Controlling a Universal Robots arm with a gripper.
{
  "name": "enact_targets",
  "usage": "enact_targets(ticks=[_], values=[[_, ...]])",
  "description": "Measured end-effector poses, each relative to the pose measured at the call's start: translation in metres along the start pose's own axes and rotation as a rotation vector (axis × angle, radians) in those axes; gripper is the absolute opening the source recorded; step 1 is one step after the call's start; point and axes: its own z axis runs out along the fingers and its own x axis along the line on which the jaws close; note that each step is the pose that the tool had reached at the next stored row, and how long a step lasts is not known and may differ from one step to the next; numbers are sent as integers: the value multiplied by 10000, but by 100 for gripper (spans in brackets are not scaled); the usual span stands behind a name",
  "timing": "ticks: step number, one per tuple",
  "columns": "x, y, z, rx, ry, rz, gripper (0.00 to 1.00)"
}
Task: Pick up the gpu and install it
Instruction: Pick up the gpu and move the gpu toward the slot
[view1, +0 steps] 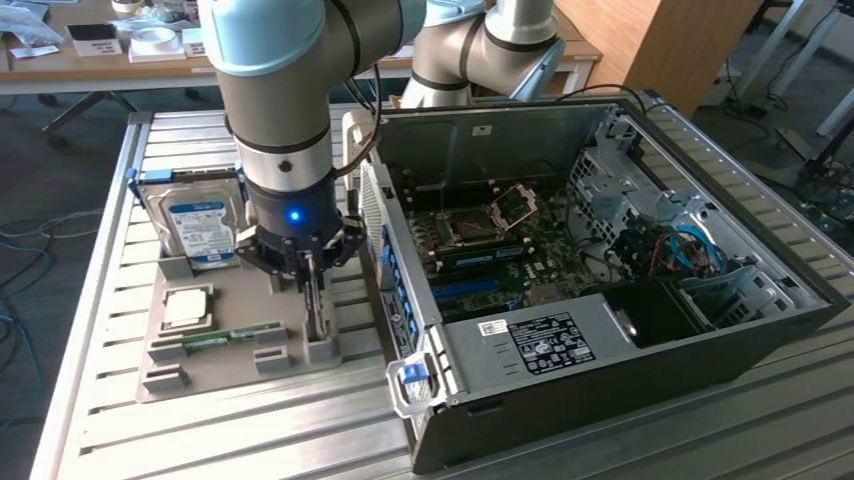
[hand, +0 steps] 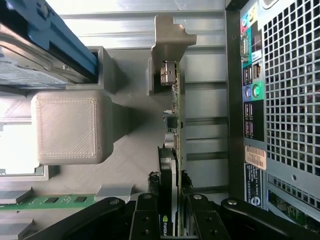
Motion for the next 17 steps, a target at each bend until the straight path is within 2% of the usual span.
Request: enact_targets(ticks=[5,13,14,15,16,17], values=[[-3,5,-118,0,0,0,27],[-9,17,-375,0,0,0,27],[-11,20,-457,0,1,0,27],[-14,28,-622,1,1,0,27],[-17,33,-729,0,-1,0,27],[-18,34,-770,0,0,0,27]])
